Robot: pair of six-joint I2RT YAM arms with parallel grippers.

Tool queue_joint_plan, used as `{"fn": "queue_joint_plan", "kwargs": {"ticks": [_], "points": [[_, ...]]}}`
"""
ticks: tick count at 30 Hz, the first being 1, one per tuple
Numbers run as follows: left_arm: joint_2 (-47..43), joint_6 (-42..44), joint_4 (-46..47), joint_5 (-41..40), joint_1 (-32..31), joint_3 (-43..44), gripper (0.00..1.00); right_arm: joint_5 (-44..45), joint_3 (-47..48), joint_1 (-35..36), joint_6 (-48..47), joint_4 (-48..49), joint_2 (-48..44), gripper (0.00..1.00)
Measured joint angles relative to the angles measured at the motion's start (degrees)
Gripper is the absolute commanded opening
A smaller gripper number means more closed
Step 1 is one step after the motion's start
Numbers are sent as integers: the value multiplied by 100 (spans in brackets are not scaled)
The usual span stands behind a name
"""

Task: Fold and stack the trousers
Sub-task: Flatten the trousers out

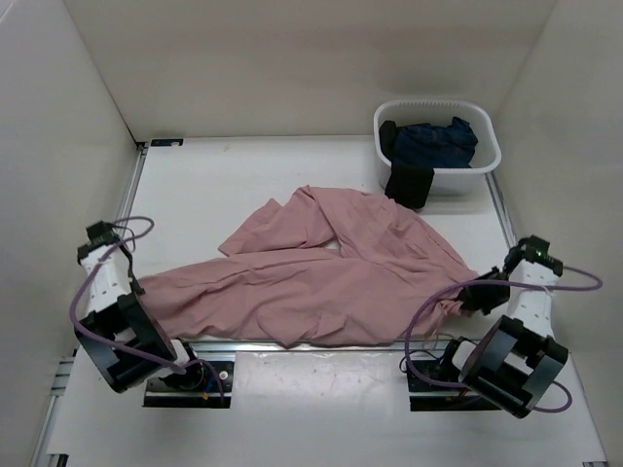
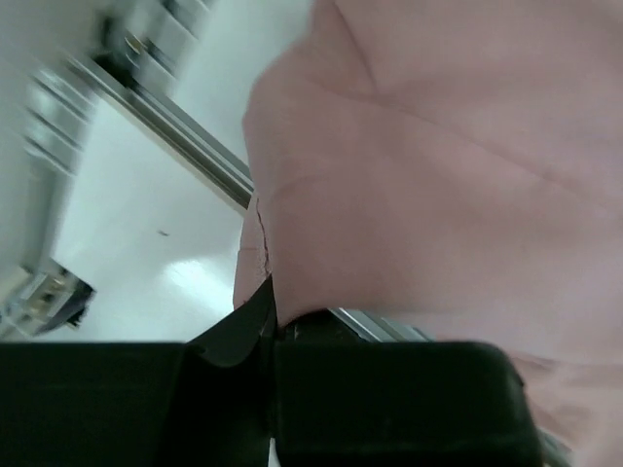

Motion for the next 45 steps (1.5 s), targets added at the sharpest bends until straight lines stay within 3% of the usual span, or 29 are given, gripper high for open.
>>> {"fn": "queue_joint_plan", "kwargs": {"ticks": [6,9,13,15,16,17,20,22,30,37,45], "points": [[-455,9,457,-63,28,-1438,18,-155,-1547,-1228,-186,649,15,0],[-490,7,621,-83,101,-1521,18,-234,-1617,-1322,-315,763,114,0],[-498,11,870,-210,227,-1384,28,-87,-1453,-1322,-422,774,111,0],[-511,20,1058,-367,308,-1386,39,22,-1368,-1342,-424,776,94,0],[-514,20,1163,-466,363,-1419,56,72,-1346,-1364,-422,778,79,5],[-511,48,1237,-555,422,-1467,64,111,-1342,-1401,-420,780,52,8],[-511,28,1311,-833,612,-1652,83,254,-1318,-1510,-398,754,37,13],[-533,24,1220,-850,710,-1606,90,369,-1204,-1517,-396,697,79,15],[-151,9,750,-133,717,584,89,675,-841,-1517,-402,706,402,17],[1394,4,498,411,544,1023,91,717,-745,-1526,-450,695,590,17],[1814,4,402,1025,232,1014,92,780,-710,-1539,-529,704,645,17]]}}
